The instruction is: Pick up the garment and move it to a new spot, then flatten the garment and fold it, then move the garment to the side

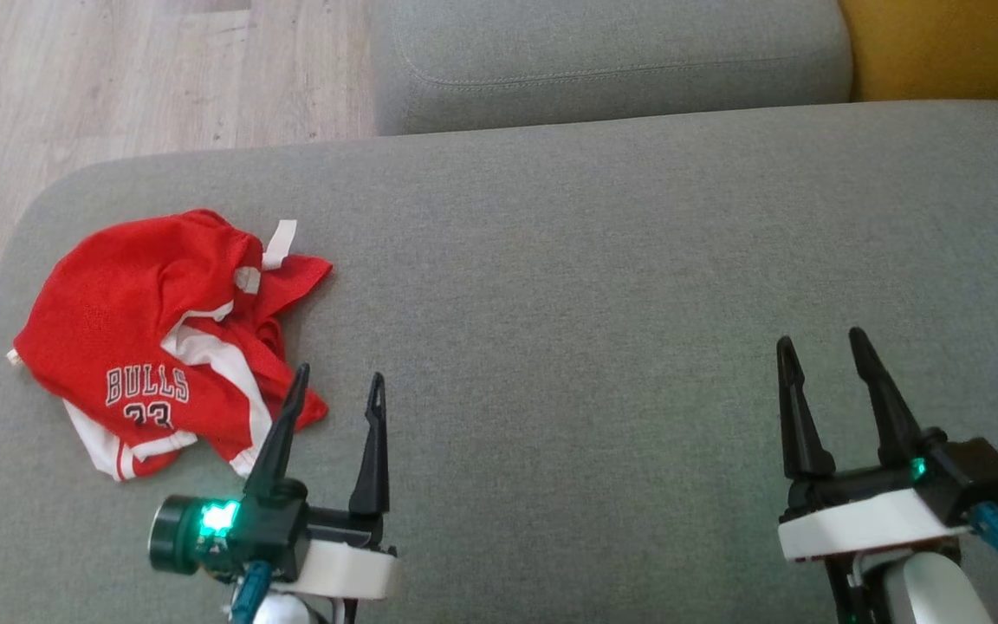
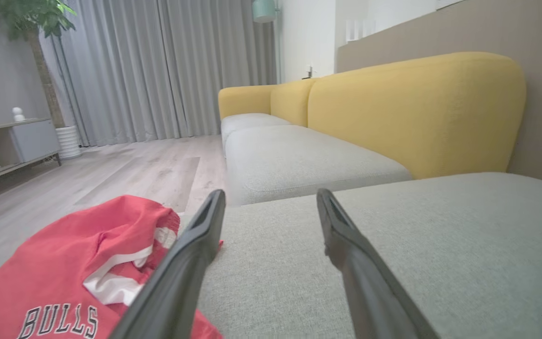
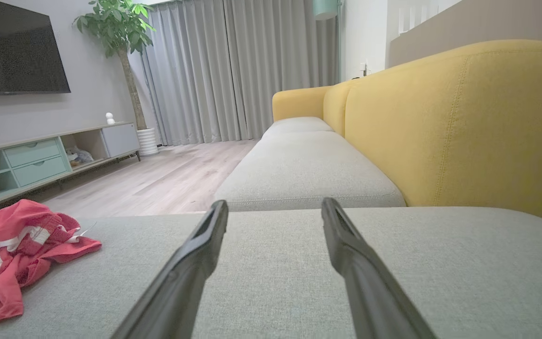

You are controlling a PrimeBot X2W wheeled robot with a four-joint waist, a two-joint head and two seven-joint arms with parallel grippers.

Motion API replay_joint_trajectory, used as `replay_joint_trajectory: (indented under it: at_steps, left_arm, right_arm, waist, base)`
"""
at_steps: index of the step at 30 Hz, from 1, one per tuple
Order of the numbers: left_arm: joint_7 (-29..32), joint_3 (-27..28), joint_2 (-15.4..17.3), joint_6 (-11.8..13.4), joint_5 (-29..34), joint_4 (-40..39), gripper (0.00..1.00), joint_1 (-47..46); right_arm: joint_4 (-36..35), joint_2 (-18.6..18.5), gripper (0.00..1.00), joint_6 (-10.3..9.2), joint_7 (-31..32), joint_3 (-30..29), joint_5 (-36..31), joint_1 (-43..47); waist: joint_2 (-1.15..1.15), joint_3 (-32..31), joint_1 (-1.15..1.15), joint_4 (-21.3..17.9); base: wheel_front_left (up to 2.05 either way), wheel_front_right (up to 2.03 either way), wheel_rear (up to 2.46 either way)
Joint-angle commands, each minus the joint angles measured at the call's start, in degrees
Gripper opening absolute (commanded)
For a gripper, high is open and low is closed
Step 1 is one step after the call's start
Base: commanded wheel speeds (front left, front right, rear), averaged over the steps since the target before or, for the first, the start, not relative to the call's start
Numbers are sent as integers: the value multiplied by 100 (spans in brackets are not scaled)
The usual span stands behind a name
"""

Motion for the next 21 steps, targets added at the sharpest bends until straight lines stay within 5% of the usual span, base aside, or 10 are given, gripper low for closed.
replay_joint_trajectory:
  at_steps: [1,21]
  left_arm:
    - [-55,321,-53,-126,101,-99,100,-151]
    - [-55,1062,-566,-839,661,142,100,12]
  right_arm:
    - [-105,-41,100,-4,-62,127,94,-156]
    - [88,-41,100,-4,-62,265,361,-188]
  waist:
    - [0,-1,0,-7]
    - [0,-114,0,246]
  base:
    - [0,0,0]
    - [0,0,0]
